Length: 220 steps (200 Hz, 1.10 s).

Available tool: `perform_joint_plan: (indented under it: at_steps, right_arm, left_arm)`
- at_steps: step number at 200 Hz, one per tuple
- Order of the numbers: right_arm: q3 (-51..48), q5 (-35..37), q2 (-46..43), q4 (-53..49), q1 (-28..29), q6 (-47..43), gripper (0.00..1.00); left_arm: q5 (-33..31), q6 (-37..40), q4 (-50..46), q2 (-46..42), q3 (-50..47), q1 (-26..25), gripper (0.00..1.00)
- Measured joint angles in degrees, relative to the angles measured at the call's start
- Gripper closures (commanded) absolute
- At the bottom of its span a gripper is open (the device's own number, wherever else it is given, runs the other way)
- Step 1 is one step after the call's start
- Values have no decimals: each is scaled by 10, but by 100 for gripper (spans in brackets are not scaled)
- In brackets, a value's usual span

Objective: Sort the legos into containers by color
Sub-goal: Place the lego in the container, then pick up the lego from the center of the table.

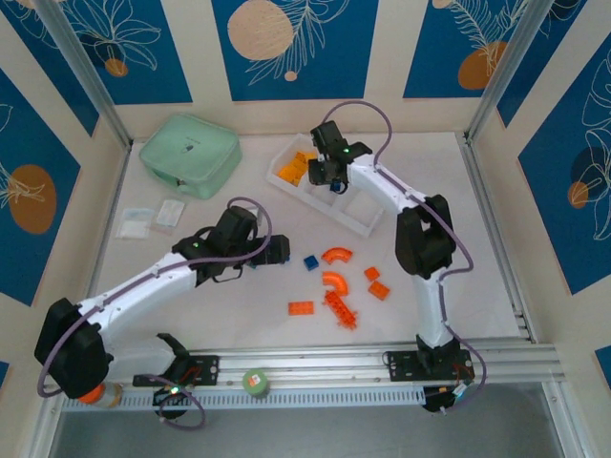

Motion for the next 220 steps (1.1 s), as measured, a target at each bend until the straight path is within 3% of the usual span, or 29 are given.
perform_joint_plan:
  at_steps: [26,50,89,123,167,220]
  right_arm:
    - [37,7,47,-21,-16,-5,58]
    - [47,7,59,-34,-23,-7,52]
    - [42,6,49,-37,-17,-9,47]
    - [-14,-5,-21,-36,2,-7,43]
    - [-92,-25,-116,-28,51,7,37]
    - [-194,-39,-142,-14,108,29,33]
  left_arm:
    - [0,5,6,17,16,4,1]
    - [0,6,8,21,19,9,1]
    - [0,15,6,23,33,12,1]
    - [0,16,-2,12,34,12,1]
    - [0,16,-24,-39,20,13,1]
    - [0,2,-53,-105,-39,13,1]
